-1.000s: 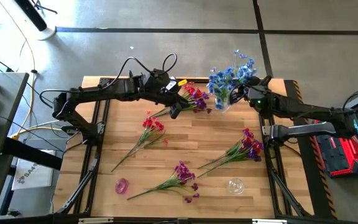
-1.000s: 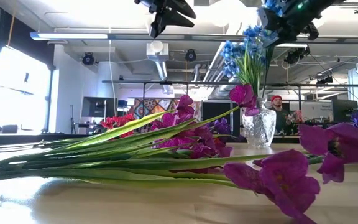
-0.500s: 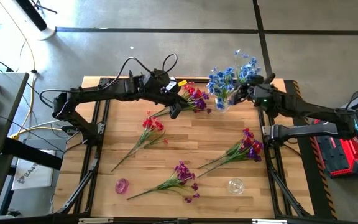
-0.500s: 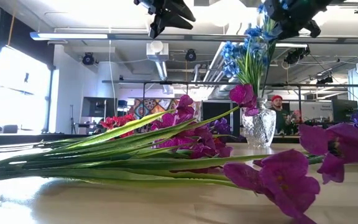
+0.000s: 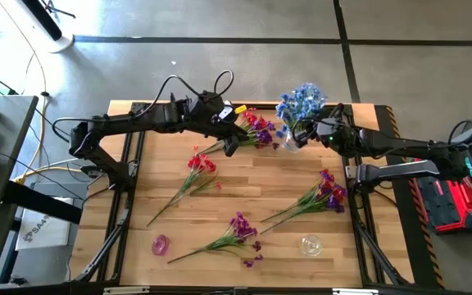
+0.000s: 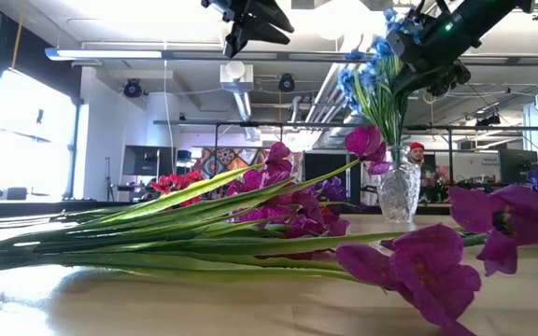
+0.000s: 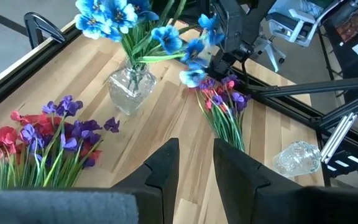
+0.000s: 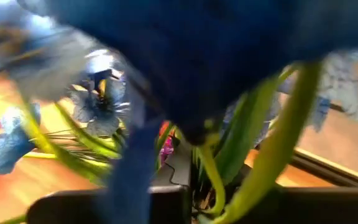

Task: Sort flowers into vase by color
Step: Put the blue flower into the top transparent flower vase

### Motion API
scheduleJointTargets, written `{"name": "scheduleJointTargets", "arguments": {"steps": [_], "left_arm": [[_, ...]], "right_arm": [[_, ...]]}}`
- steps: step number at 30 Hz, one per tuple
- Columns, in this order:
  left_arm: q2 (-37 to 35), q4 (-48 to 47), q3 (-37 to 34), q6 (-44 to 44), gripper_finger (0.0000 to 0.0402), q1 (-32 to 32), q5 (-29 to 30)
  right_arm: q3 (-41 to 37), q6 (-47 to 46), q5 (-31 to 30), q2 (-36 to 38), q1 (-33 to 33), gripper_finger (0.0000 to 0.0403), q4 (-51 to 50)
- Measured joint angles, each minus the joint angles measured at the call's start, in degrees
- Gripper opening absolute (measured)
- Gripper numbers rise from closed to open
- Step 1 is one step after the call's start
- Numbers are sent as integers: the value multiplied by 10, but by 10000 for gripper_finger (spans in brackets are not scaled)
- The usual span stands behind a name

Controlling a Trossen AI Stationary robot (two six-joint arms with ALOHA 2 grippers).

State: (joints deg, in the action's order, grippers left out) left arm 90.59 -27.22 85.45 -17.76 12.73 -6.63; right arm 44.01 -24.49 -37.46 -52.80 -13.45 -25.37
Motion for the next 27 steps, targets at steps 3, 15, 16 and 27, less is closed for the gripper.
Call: {"name": "scheduleJointTargets", "arguments": {"steps": [3, 15, 16, 27], "left_arm": [[0, 0, 0, 0, 87, 0, -1], [0, 0, 0, 14, 87, 0, -3], [0, 0, 0, 14, 87, 0, -3], [0, 4, 0, 25, 87, 0, -1]], "right_arm": [[0, 0, 1, 0, 0, 45, -1], [29, 68, 26, 2, 25, 184, -23], [38, 75, 26, 3, 30, 195, -26], [143, 37, 5, 12, 42, 272, -198]]}}
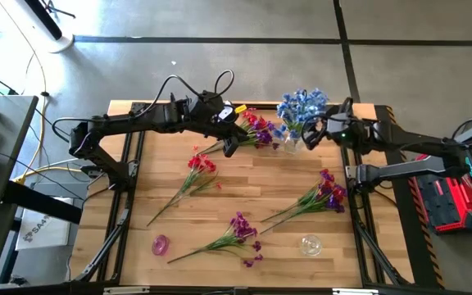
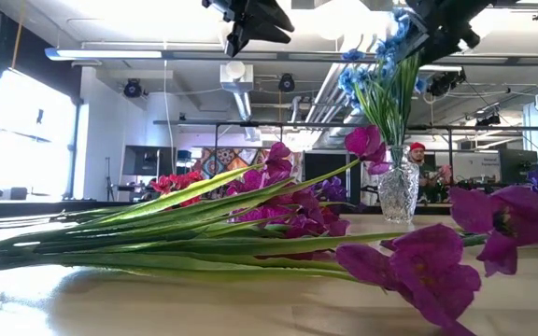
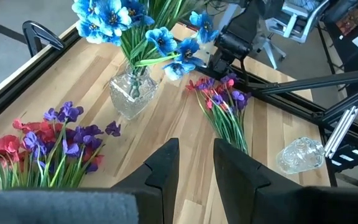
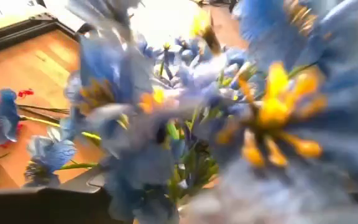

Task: Sort flowers into vase by color
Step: Put the blue flower into the top transparent flower vase, then put the bottom left red flower into the pink flower vase

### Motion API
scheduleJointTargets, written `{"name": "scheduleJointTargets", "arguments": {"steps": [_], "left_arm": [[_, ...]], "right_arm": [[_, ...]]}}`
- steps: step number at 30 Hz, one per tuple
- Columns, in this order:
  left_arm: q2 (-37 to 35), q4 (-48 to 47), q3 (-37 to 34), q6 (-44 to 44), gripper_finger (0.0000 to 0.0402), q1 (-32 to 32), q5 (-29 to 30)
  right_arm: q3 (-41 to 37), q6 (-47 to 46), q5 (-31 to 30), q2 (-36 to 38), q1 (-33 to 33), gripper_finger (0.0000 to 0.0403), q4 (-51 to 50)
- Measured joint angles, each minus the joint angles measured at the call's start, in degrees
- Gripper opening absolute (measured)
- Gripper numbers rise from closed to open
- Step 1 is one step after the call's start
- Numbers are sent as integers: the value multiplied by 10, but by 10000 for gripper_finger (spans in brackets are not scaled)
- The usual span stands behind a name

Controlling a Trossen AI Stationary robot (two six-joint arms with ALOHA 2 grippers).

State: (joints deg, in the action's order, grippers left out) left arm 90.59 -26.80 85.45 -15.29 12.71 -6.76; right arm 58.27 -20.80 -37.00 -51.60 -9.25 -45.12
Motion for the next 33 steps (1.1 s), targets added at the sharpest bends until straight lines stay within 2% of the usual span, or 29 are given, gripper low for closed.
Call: {"name": "scheduleJointTargets", "arguments": {"steps": [5, 10, 18, 22, 28, 33], "left_arm": [[0, 1, 0, 0, 87, 0, 0], [0, 1, 0, 0, 87, 0, 1], [0, 1, 0, -2, 87, 0, 16], [0, -6, 0, -10, 87, 0, 21], [5, -25, -44, 29, 87, 9, 18], [5, -25, -101, 17, 87, 29, 11]], "right_arm": [[45, -3, 31, 14, 0, 270, -10], [96, -30, 43, 16, 0, 263, -85], [99, -68, 56, 14, 0, 259, -133], [99, -94, 65, 27, 12, 259, -86], [100, -104, 152, 45, 43, 258, 64], [100, -117, 159, 38, 70, 258, 75]]}}
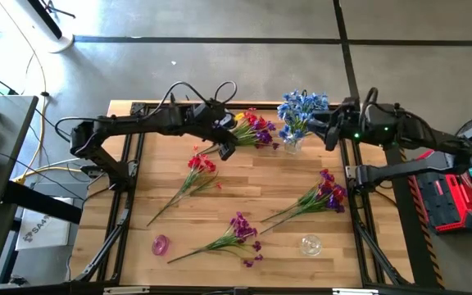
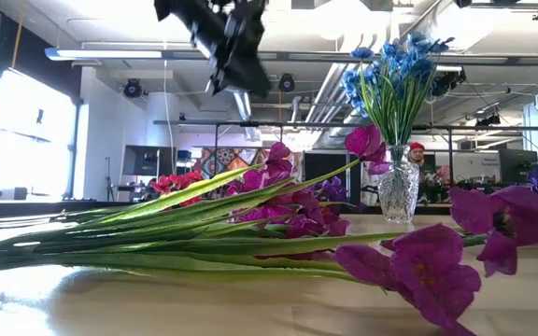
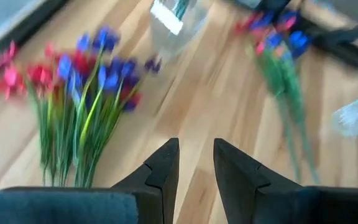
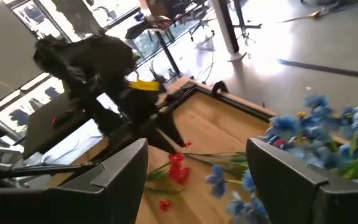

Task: Sort flowers into vase by color
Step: Put the bottom left red flower into the pink flower vase

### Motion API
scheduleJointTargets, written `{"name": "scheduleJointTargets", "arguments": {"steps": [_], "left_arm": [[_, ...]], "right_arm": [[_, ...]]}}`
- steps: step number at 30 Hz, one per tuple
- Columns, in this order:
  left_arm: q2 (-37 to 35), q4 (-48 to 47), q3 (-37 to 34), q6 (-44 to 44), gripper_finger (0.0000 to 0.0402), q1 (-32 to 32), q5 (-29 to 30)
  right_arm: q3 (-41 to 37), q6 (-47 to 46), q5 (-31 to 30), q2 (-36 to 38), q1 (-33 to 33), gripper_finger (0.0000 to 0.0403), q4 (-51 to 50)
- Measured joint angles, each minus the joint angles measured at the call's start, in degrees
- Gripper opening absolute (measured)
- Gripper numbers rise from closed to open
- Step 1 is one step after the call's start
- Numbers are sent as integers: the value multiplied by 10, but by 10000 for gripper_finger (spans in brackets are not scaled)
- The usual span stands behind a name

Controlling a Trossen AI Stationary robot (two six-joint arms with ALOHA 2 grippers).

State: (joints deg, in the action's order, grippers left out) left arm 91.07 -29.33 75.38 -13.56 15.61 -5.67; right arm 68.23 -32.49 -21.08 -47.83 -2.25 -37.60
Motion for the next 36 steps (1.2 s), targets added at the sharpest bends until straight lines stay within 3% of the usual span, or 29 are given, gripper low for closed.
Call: {"name": "scheduleJointTargets", "arguments": {"steps": [12, 24, 28, 31, 36], "left_arm": [[-1, -12, -94, -28, 87, -23, -25], [1, 30, -153, -89, 87, -13, 52], [1, -28, -153, -116, 87, 7, 42], [0, -114, -153, -132, 87, 18, 1], [-22, -247, -153, -149, 87, -4, -27]], "right_arm": [[0, -13, -3, -56, 85, 258, 23], [0, -50, -7, -62, 94, 258, 47], [0, -73, -7, -63, 95, 258, 42], [0, -76, -18, -65, 105, 258, 41], [0, -76, -40, -69, 113, 258, 39]]}}
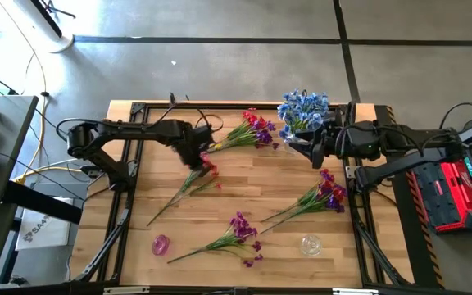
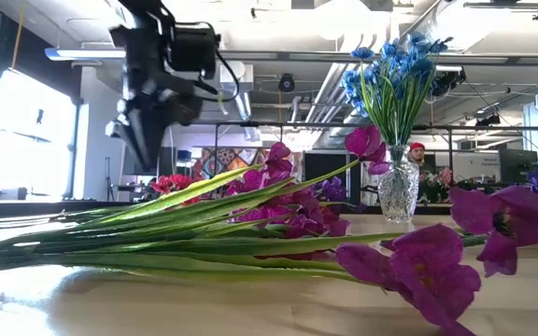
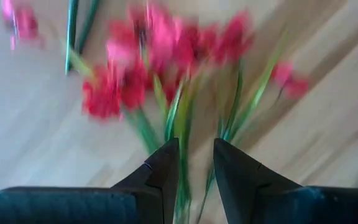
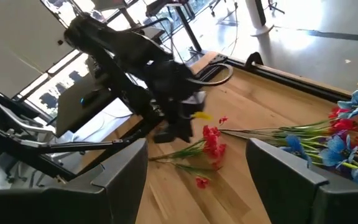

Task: Sort flowers into vase by color
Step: Put the bottom left red flower into the pink flower vase

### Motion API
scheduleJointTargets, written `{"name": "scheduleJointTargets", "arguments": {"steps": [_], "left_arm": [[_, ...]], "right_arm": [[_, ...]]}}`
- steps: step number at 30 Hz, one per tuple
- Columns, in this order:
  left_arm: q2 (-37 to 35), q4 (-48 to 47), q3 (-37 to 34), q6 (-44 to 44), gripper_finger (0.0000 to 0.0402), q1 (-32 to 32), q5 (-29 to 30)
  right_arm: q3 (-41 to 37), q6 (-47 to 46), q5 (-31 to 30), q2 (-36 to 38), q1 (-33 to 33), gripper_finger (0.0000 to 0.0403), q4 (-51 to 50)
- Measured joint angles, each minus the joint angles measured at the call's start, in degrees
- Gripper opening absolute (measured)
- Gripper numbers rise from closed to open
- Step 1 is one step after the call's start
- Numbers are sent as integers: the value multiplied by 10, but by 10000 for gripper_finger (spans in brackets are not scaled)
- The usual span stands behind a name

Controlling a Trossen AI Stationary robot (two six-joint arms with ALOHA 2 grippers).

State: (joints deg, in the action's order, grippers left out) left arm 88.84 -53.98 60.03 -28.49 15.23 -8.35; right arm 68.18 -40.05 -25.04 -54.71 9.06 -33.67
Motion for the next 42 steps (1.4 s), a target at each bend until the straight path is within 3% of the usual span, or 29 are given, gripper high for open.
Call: {"name": "scheduleJointTargets", "arguments": {"steps": [7, 15, 21, 25, 30, 37, 42], "left_arm": [[-41, -45, -14, -34, 88, -69, 53], [-38, 68, -121, -89, 125, -119, 56], [-39, 147, -166, -103, 174, -123, 78], [-35, 156, -183, -122, 182, -123, 104], [-35, 157, -199, -152, 140, -123, 118], [-36, 164, -205, -123, 20, -123, 141], [-51, 176, -206, -92, 15, -123, 129]], "right_arm": [[0, 15, -4, -11, 0, 258, -5], [0, 21, -2, -29, 0, 258, -8], [0, 25, 1, -37, -1, 258, -8], [0, 14, 3, -38, 0, 258, -8], [0, -1, 4, -38, 0, 258, -3], [0, -36, -21, -48, 0, 258, -2], [0, -111, -45, -72, 0, 258, -57]]}}
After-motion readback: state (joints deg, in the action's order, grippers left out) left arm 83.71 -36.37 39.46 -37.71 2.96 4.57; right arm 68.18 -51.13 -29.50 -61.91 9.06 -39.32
